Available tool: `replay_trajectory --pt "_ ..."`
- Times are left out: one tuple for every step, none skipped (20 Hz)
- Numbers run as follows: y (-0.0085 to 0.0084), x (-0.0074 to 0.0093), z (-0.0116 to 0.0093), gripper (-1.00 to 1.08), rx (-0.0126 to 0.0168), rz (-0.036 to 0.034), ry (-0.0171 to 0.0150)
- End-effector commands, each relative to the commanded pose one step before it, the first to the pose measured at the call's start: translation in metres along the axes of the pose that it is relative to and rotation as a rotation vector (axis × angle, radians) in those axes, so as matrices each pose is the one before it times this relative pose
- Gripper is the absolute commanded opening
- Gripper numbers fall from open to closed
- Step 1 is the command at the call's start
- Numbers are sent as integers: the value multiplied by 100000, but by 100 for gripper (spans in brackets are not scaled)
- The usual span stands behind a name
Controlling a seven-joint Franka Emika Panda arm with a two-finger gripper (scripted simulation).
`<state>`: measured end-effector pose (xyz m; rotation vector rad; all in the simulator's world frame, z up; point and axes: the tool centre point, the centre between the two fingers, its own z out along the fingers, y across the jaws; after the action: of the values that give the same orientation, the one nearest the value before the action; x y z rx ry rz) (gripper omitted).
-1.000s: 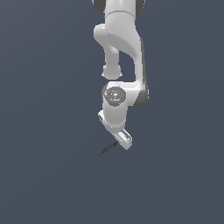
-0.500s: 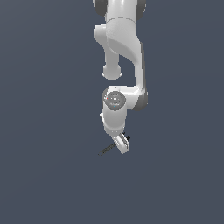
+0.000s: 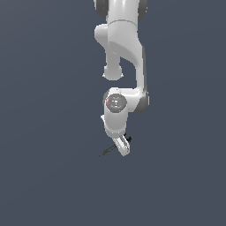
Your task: Pick up the object and move it to a goal position.
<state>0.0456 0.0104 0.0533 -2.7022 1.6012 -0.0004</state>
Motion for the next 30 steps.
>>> replay_trajectory --pt "61 -9 792 100 -98 97 -42" --pt "14 -3 450 100 4 49 2" --pt "15 -9 516 100 4 49 2" --pt "22 -2 575 100 6 69 2" --pt "21 1 543 100 6 69 3" --pt "12 -3 467 100 4 49 3" --pt "-7 -23 394 100 0 0 0" --pt "2 14 313 100 5 48 5" --pt "-19 -4 241 100 0 0 0" --pt "-25 6 166 100 0 0 0" --pt "-31 16 92 100 0 0 0" --pt "-30 20 28 100 0 0 0" --pt "-12 9 -1 100 0 0 0" --pt "0 0 0 -100 0 0 0" --pt "0 0 0 -100 0 0 0" --pt "0 0 0 -100 0 0 0" --pt "0 0 0 -100 0 0 0" --pt "0 0 0 -100 0 0 0" --pt "0 0 0 -100 0 0 0" --pt "0 0 0 -100 0 0 0" --pt "0 0 0 -100 0 0 0" --pt "0 0 0 -100 0 0 0" --pt "0 0 0 -100 0 0 0" --pt "95 202 -201 -100 3 280 111" --pt "6 -4 -22 -100 0 0 0" --pt "18 -11 -66 -100 0 0 0" --pt "29 -19 -110 -100 0 0 0" --pt "41 -26 -154 -100 0 0 0" --pt "53 -34 -199 -100 0 0 0" --pt "65 -41 -244 -100 0 0 0"
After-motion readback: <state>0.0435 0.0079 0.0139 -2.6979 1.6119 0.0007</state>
